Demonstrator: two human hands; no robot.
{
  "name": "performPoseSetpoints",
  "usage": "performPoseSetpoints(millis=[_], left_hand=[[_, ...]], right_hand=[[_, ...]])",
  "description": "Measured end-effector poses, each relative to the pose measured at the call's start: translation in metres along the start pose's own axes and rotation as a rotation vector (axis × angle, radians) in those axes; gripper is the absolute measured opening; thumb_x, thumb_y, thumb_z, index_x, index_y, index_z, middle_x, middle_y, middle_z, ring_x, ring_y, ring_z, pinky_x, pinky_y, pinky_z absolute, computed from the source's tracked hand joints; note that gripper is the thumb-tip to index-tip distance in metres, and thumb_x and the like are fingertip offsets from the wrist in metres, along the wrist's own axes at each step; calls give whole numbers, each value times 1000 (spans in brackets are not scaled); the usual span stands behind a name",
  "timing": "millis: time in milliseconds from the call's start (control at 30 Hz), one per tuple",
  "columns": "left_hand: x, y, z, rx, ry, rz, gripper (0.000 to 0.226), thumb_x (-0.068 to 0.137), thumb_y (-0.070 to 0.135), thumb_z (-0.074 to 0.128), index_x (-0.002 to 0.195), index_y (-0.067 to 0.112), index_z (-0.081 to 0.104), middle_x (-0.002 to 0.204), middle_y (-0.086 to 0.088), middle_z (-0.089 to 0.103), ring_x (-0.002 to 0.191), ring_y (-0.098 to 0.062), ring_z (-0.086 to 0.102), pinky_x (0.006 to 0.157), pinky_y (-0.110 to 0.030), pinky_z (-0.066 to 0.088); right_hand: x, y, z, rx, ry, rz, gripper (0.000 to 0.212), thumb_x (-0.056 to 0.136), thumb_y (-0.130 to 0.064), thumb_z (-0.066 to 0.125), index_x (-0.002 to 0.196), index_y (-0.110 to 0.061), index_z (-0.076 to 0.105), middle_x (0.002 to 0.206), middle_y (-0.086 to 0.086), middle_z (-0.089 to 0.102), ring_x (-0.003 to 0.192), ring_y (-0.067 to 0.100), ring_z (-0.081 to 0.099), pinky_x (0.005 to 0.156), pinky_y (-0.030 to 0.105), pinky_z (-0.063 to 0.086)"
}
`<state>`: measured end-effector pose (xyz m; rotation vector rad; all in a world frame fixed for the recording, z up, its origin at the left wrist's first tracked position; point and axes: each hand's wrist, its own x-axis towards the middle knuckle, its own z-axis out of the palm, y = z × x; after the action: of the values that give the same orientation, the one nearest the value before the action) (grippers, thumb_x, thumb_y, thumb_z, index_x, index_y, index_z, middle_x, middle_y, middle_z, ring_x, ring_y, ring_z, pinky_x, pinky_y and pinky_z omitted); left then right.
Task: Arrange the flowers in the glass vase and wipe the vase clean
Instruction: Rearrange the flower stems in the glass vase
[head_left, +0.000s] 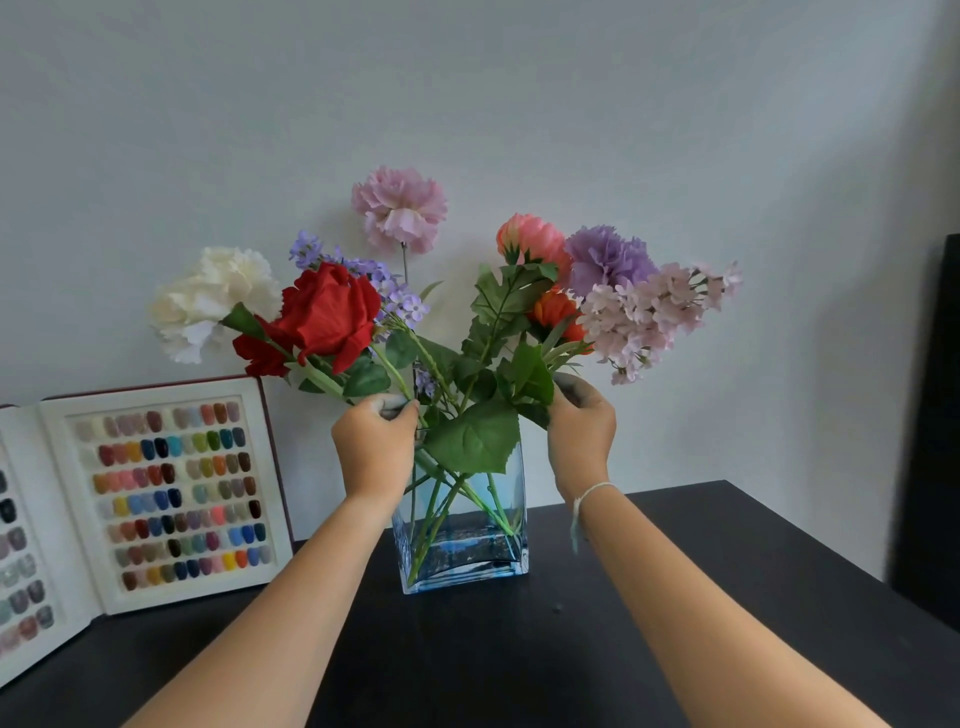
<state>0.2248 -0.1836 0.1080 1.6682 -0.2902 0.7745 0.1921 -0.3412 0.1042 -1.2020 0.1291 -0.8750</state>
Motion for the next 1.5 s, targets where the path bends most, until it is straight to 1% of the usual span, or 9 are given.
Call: performPoseSetpoints(millis=[133, 300, 567, 700, 967, 1100, 1233, 1400, 1500], left_hand=[[-2, 0, -3, -23, -12, -10, 14, 81, 6, 64, 92, -1, 70, 79, -13, 68, 66, -23, 65, 72, -41, 57], [-1, 1, -9, -41, -20, -44, 17, 84, 8, 62, 98, 1, 69, 85, -9, 66, 60, -18, 64, 47, -7, 46], [2, 6, -10, -176, -14, -138, 6, 82, 11, 65, 86, 13, 67, 74, -5, 64, 61, -15, 65, 49, -10, 50], [3, 3, -10, -137, -14, -164, 5, 81, 14, 67, 76, 15, 67, 67, -2, 64, 45, -5, 62, 55, -24, 56], [-1, 1, -15, -134, -45, -201, 4, 80, 16, 67, 81, 13, 69, 65, -2, 64, 43, -1, 60, 60, -30, 58], [-10, 3, -20, -144, -41, -214, 3, 80, 18, 68, 77, 17, 67, 67, -3, 65, 45, -6, 62, 61, -28, 55], [-32, 8, -22, -87, -36, -102, 8, 79, 25, 68, 73, 20, 67, 67, 1, 64, 57, -14, 65, 49, -11, 45], [-56, 13, -19, 226, -196, 343, 22, 78, 28, 68, 98, 19, 67, 95, 12, 56, 88, -5, 53, 75, -4, 36], [-59, 10, -19, 177, -85, 135, 28, 79, 33, 66, 103, 20, 60, 104, 4, 50, 93, -7, 49, 78, -5, 34]], right_hand=[[-4, 1, -3, -30, -5, -25, 8, 83, -18, 63, 84, -13, 68, 91, 17, 70, 90, 33, 66, 86, 48, 54], [0, -11, 4, -5, 1, -29, 5, 83, -17, 63, 83, -13, 68, 90, 16, 69, 89, 32, 66, 85, 46, 54], [6, -18, 20, -176, 59, -117, 10, 83, -25, 62, 74, -24, 62, 69, -7, 61, 82, 25, 61, 89, 51, 48], [2, -10, 22, -284, 85, -86, 21, 84, -29, 60, 63, -31, 53, 61, -12, 55, 76, 23, 56, 93, 53, 43], [1, 0, 11, -238, 26, -48, 10, 83, -28, 61, 75, -22, 62, 68, -8, 61, 80, 27, 61, 94, 53, 43], [-4, 1, 3, -216, -12, -41, 11, 84, -26, 60, 86, -21, 69, 86, 2, 70, 88, 24, 63, 92, 48, 48], [-14, 2, -13, -177, -8, -75, 14, 85, -21, 59, 95, -21, 70, 94, -1, 70, 89, 14, 64, 86, 32, 52], [-42, 11, -29, -227, -18, -141, 10, 85, -22, 58, 86, -30, 64, 88, -1, 65, 71, 9, 54, 67, 22, 43], [-58, 12, -27, -240, -26, -109, 5, 84, -29, 60, 80, -33, 60, 87, -5, 64, 70, 7, 51, 66, 21, 41]])
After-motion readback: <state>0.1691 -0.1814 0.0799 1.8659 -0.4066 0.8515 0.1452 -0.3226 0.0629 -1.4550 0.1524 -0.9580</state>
